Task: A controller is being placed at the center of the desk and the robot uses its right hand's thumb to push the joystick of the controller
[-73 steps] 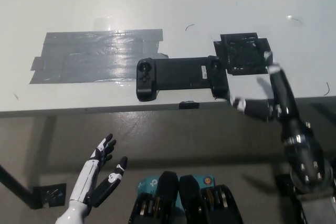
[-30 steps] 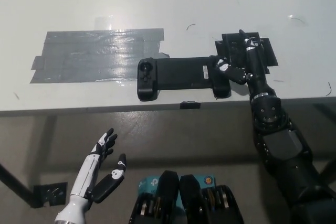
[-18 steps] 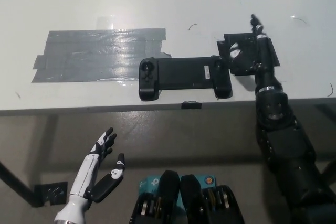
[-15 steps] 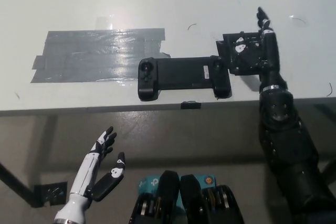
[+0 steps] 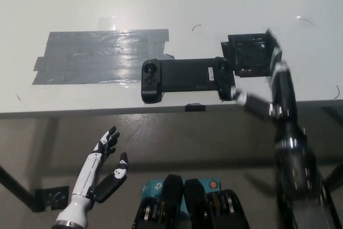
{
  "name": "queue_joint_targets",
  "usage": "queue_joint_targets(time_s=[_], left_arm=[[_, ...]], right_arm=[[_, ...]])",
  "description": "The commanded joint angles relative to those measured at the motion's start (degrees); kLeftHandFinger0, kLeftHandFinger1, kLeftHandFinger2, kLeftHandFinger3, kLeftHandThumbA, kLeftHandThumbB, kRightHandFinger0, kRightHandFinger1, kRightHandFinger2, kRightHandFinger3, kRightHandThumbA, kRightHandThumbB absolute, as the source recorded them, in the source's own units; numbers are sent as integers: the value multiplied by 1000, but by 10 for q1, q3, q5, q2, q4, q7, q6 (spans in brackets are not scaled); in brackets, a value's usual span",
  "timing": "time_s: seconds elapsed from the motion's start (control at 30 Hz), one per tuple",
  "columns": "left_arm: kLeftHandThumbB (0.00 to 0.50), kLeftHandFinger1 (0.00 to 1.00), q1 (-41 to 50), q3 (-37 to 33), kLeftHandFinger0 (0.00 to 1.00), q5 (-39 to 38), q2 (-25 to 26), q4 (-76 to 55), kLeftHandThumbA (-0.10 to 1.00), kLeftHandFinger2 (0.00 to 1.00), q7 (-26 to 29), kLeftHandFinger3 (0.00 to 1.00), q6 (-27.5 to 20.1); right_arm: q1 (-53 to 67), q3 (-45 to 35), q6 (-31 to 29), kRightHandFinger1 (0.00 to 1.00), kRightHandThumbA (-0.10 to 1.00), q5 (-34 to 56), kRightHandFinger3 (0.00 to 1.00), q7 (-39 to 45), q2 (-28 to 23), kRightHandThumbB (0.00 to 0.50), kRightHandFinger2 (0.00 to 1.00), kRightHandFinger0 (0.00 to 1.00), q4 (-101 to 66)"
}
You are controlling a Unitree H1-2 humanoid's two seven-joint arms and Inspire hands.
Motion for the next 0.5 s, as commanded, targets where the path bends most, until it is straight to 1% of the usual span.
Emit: queue_joint_targets(time_s=[0.0, 0.03, 0.1, 0.17, 0.2, 0.23, 0.3, 0.43, 0.47], left_arm=[[0, 1000, -11, 7, 1000, 4, 11, -17, 383, 1000, -5, 1000, -9], [0, 1000, -11, 7, 1000, 5, 12, -17, 384, 1000, -5, 1000, -9], [0, 1000, -12, 6, 1000, 2, 13, -15, 387, 1000, -7, 1000, -11], [0, 1000, -13, 4, 1000, 3, 13, -16, 384, 1000, -7, 1000, -10], [0, 1000, -14, 5, 1000, 3, 11, -17, 381, 1000, -6, 1000, -7], [0, 1000, -13, 6, 1000, 0, 12, -16, 359, 1000, -6, 1000, -12], [0, 1000, -10, 4, 1000, 7, 12, -19, 380, 1000, -4, 1000, -8], [0, 1000, -10, 5, 1000, 3, 13, -20, 386, 1000, -6, 1000, -7], [0, 1000, -10, 5, 1000, 3, 13, -22, 370, 1000, -7, 1000, -7]], right_arm=[[58, 32, 7, 1000, 1000, 4, 1000, 56, -10, 139, 1000, 1000, -59], [70, 36, 9, 1000, 1000, 6, 1000, 60, -12, 144, 1000, 1000, -57], [90, 39, -2, 1000, 1000, 10, 1000, 66, -19, 125, 1000, 1000, -46], [99, 37, -7, 1000, 959, 20, 1000, 73, -22, 119, 1000, 1000, -41], [103, 36, -8, 1000, 973, 23, 1000, 77, -24, 138, 1000, 1000, -37], [106, 36, -8, 1000, 979, 24, 1000, 80, -25, 137, 1000, 1000, -36], [108, 37, -11, 1000, 965, 24, 1000, 86, -27, 116, 1000, 1000, -31], [107, 37, 2, 1000, 945, 23, 1000, 93, -28, 110, 1000, 1000, -36], [105, 37, 9, 1000, 941, 23, 1000, 96, -28, 110, 1000, 1000, -38]])
